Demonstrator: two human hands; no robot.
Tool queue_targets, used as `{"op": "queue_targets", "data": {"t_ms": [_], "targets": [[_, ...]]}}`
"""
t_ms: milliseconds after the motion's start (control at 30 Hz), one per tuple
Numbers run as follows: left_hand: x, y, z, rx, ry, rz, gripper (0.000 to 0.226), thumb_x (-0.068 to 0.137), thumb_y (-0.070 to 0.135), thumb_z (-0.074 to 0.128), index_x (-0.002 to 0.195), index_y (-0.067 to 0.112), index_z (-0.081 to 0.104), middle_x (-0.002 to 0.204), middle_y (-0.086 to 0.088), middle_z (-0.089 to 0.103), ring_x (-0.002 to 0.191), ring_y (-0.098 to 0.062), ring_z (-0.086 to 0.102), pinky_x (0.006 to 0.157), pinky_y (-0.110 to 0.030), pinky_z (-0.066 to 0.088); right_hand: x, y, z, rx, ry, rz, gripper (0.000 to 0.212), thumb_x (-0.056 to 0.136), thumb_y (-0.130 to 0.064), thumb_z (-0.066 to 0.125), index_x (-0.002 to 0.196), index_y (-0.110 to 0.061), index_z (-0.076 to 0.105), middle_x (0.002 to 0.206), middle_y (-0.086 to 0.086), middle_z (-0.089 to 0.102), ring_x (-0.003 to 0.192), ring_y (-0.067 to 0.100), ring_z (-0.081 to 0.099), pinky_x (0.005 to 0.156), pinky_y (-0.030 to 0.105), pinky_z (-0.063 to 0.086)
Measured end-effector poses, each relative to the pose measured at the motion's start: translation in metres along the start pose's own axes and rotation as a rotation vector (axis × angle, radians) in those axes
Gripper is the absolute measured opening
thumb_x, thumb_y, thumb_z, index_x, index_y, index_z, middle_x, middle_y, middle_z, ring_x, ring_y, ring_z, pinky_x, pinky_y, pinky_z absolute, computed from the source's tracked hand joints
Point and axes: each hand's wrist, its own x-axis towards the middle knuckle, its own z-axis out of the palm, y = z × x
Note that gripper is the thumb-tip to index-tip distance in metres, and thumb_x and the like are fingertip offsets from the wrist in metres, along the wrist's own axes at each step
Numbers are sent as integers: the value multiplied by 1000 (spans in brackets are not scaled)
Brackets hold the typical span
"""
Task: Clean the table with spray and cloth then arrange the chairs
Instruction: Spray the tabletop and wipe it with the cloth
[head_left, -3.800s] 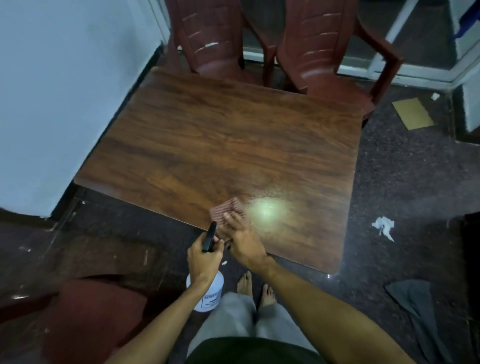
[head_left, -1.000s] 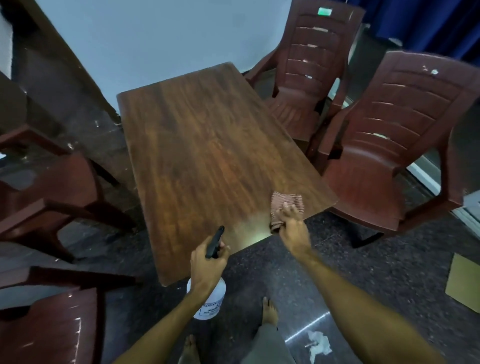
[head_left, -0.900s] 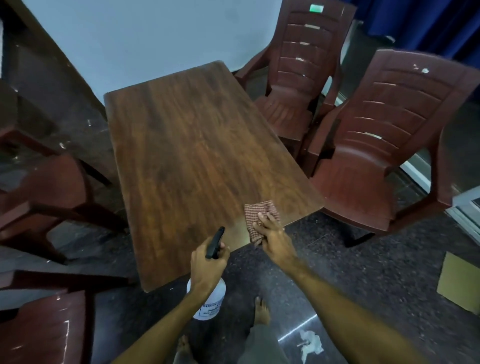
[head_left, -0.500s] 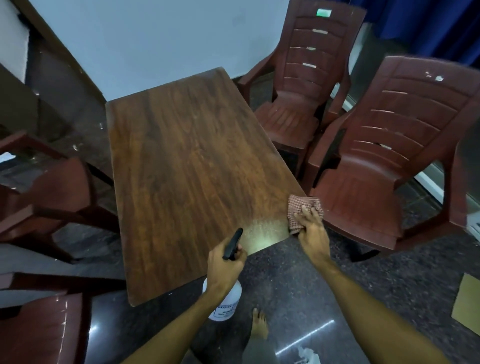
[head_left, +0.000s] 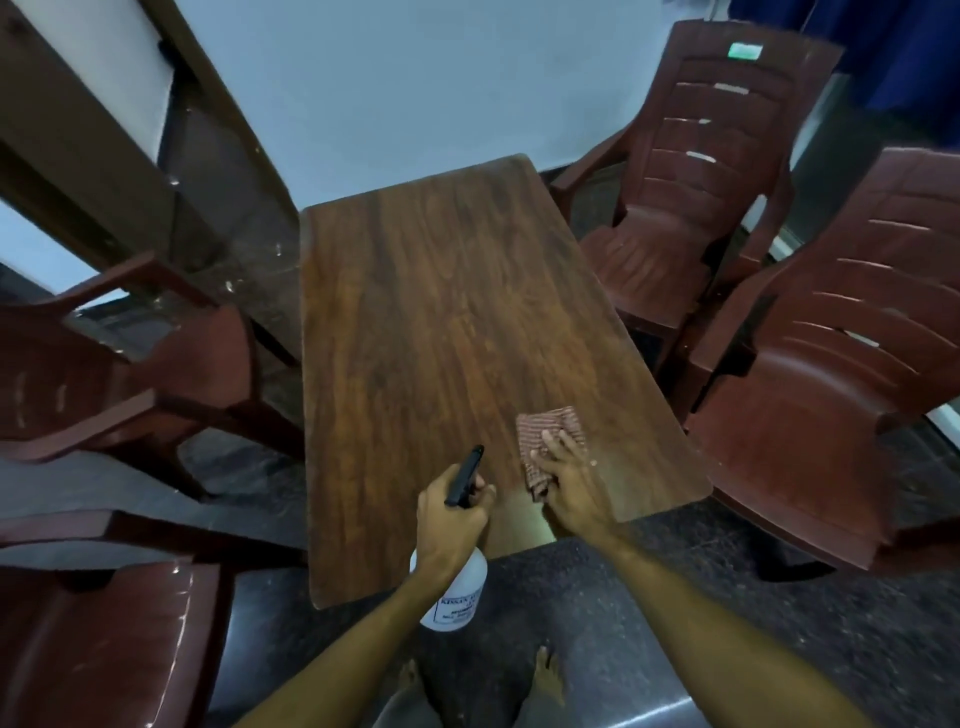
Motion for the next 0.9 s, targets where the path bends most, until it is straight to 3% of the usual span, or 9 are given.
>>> {"op": "queue_targets", "data": {"t_ms": [33,167,233,333,500,600,667,767,900], "targets": [[4,-2,-9,-7,17,-7,13,84,7,75,78,13,65,70,-3,66,66,-17,62,60,-24,50,8,-4,4,28,-24,-14,59,73,-9,50,129,-17,66,154,4,42,144,32,33,116,51,31],[23,-23,-58,-32,111,-46,13,85,7,76,79,13,66,70,-3,67,64,-12,63,62,-22,50,48,-35,12,79,157,335,51,80,3,57,127,-13,67,153,9,43,145,33,29,120,47,23],[35,-36,-87,-9,160,-61,13,85,9,76,78,14,66,70,-1,67,65,-10,63,60,-17,48,56,-69,37,46,127,171,48,82,-1,56,127,-12,67,154,10,42,146,34,29,119,45,22],[58,-53,-128,15,216,-70,12,85,6,75,79,9,66,70,-6,67,70,-12,64,56,-9,45,64,-115,73,-16,-126,-220,55,82,-4,55,135,-18,61,157,3,37,147,30,28,120,49,21],[100,-98,-188,32,246,-143,13,86,13,75,79,13,64,72,-2,68,69,-13,65,60,-11,46,127,-177,103,17,-72,89,52,85,-4,56,135,-16,61,159,5,35,150,27,20,116,56,28],[126,-118,-214,7,209,-178,15,86,16,75,77,16,63,70,0,68,71,-18,67,68,-31,53,131,-215,138,-28,-196,-182,56,84,-5,59,138,-22,58,161,0,30,150,26,20,115,56,30],[144,-127,-230,5,191,-202,15,86,16,75,77,16,62,70,0,67,72,-19,66,69,-34,53,146,-232,153,-38,-262,-237,60,85,-4,58,140,-27,56,162,-8,27,151,22,18,117,58,25],[166,-134,-249,-17,208,-227,12,86,14,74,79,15,65,72,0,68,73,-15,66,68,-30,52,179,-253,158,-24,-211,-31,56,89,-6,58,142,-24,53,162,-5,26,152,21,13,116,63,23],[188,-145,-268,-30,200,-208,13,88,15,74,79,14,64,71,2,66,71,-9,63,59,-10,44,133,-271,180,-123,-285,-334,63,88,-20,47,150,-27,40,165,-3,18,154,22,6,112,58,35]]}}
